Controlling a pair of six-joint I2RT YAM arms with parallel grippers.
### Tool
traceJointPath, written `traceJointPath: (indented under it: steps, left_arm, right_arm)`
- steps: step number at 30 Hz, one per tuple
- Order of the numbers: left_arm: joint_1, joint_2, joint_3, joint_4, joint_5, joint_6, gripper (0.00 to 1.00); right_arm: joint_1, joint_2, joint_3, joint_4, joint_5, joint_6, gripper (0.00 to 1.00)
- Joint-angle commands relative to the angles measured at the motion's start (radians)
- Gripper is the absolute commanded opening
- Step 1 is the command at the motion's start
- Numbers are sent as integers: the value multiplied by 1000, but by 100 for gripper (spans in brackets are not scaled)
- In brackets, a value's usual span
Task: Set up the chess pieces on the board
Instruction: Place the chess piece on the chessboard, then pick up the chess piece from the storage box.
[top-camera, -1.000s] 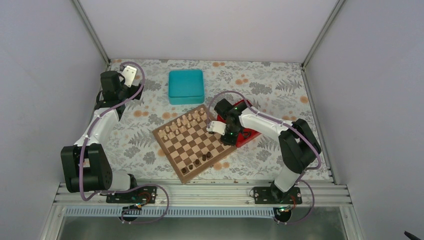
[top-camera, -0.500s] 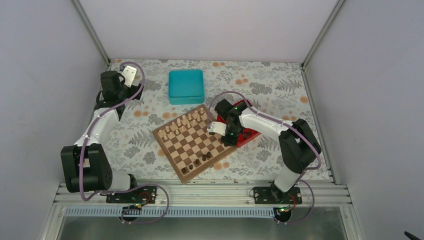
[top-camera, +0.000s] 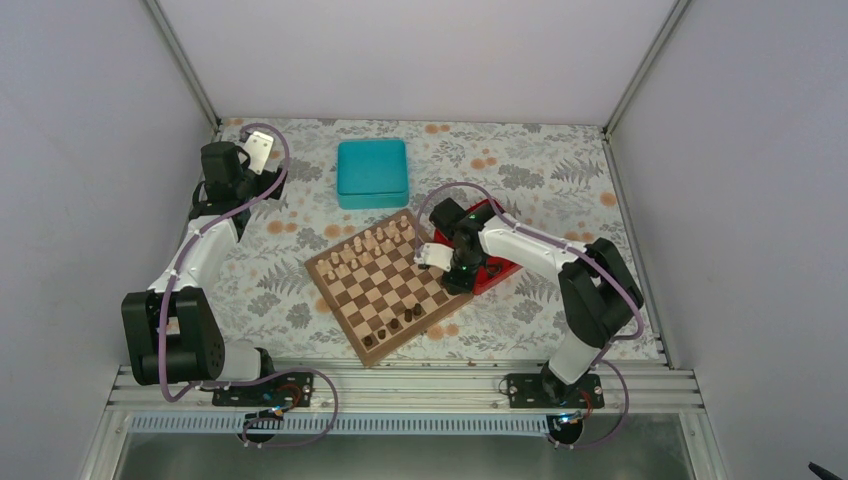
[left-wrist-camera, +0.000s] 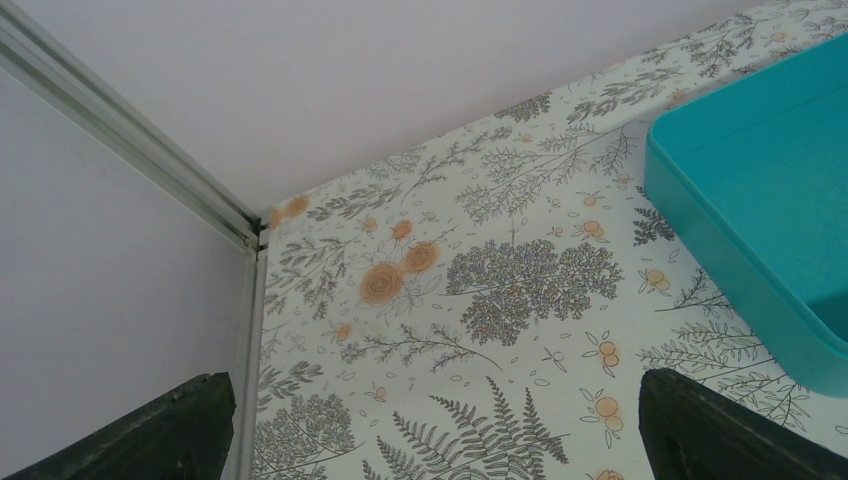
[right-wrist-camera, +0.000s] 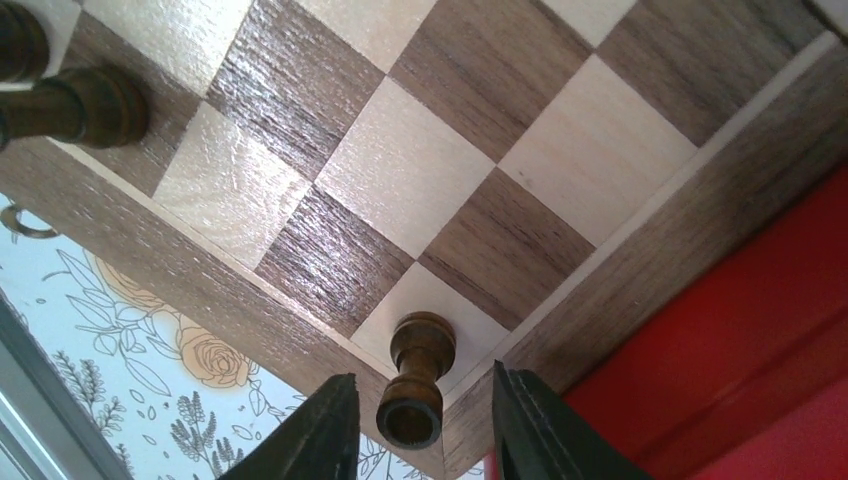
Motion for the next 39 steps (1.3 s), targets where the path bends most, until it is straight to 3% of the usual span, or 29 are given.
traceJointPath:
  steps: [1, 6, 10, 18, 26, 39]
  left_arm:
    - [6, 1, 22, 11, 12, 0, 100]
    - [6, -2, 22, 11, 10, 0, 100]
    - [6, -4, 19, 14, 10, 0, 100]
    - [7, -7, 18, 15, 9, -1, 100]
    - [7, -16, 11, 19, 3, 0, 100]
    - [7, -8, 9, 21, 5, 0, 100]
  right_arm:
    - [-11, -81, 38, -19, 8, 2, 39]
    - [-48, -143, 112, -71, 69, -5, 48]
    - [-162, -173, 175, -69, 127, -45, 53]
    - [-380, -45, 224, 11, 139, -136, 54]
    - [-433, 128, 252, 82, 120, -151, 54]
    - [-452, 249, 270, 122, 94, -172, 52]
